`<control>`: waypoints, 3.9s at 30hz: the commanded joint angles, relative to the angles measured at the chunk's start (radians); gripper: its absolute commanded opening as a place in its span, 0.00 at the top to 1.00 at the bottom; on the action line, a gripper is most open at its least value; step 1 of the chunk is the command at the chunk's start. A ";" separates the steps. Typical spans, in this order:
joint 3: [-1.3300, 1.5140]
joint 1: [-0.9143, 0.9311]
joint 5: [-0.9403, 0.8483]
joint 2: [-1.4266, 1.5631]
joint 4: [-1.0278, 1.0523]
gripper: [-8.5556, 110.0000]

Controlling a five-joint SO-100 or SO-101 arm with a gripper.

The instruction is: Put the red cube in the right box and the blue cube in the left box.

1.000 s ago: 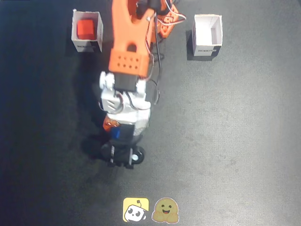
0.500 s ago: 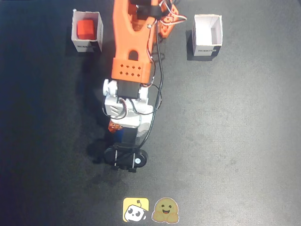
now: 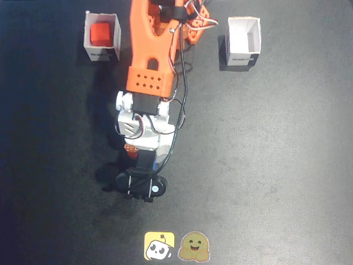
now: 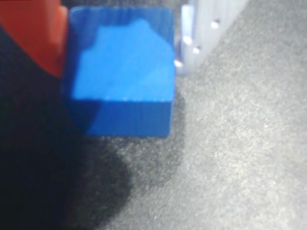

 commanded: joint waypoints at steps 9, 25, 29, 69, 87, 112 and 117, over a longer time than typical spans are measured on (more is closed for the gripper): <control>-0.060 0.014 -0.020 0.181 0.140 0.88; 0.018 -0.038 0.051 0.449 0.318 0.89; 0.011 -0.112 0.069 0.534 0.390 0.89; 0.141 -0.999 0.210 0.867 0.640 0.90; 0.187 -1.356 0.382 0.936 0.672 0.90; 0.367 -1.387 0.325 1.173 0.718 0.91; 0.368 -1.385 0.279 1.114 0.672 0.91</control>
